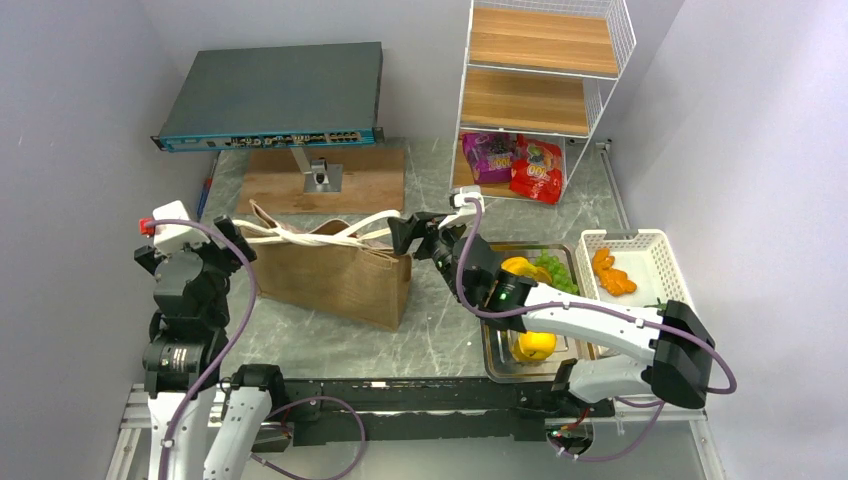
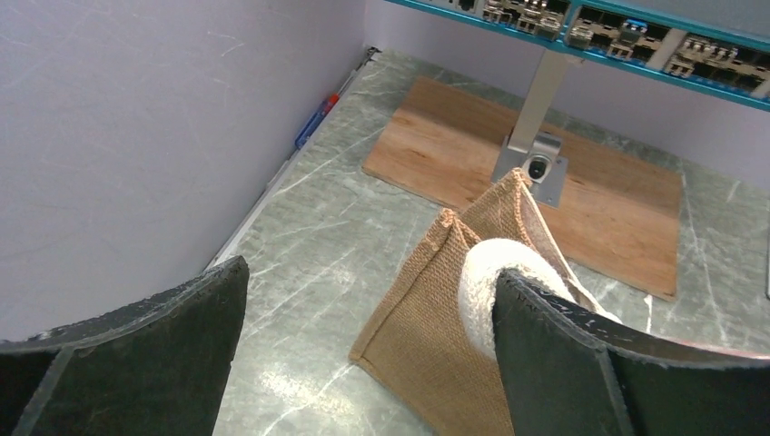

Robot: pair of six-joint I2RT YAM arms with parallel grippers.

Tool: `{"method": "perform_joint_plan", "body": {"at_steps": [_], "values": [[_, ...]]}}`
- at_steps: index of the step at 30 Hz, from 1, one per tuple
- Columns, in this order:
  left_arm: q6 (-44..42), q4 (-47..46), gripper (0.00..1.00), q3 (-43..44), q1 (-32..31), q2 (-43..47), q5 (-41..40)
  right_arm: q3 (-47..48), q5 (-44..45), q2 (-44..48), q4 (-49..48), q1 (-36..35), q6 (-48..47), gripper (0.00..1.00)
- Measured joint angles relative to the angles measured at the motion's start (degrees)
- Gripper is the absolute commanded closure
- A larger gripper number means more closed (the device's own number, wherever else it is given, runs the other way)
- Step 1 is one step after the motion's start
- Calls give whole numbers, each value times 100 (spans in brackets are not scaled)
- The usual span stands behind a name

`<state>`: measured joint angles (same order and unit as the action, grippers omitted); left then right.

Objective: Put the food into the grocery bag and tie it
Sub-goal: Tie the grocery bag at the center of the board, then reset both arms

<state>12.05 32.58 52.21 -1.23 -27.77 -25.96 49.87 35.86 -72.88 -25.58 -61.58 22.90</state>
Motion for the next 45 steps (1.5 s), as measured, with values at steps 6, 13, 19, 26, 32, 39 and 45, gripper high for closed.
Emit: {"method": "perform_joint_plan", "body": {"at_steps": [6,13,19,26,32,39,45], "values": [[74,361,1,595,17,15,269,20,-39,380,584,4,52,17],[105,195,1,1690,83,-15,426,675,-382,800,966,107,7,16],[92,116,1,1692,83,-52,1029,1003,-955,905,1338,107,-2,16],[-72,-372,1,1388,83,-243,2459,1003,-1051,1073,1967,107,9,13],[-127,-848,1,1364,83,-669,3554,951,-922,1412,2459,107,50,12],[-68,-1353,1,1364,83,-1290,4234,586,-308,2052,2848,109,76,8],[9,-1735,1,1141,-20,-1582,4424,470,321,2638,3239,111,72,8]]}}
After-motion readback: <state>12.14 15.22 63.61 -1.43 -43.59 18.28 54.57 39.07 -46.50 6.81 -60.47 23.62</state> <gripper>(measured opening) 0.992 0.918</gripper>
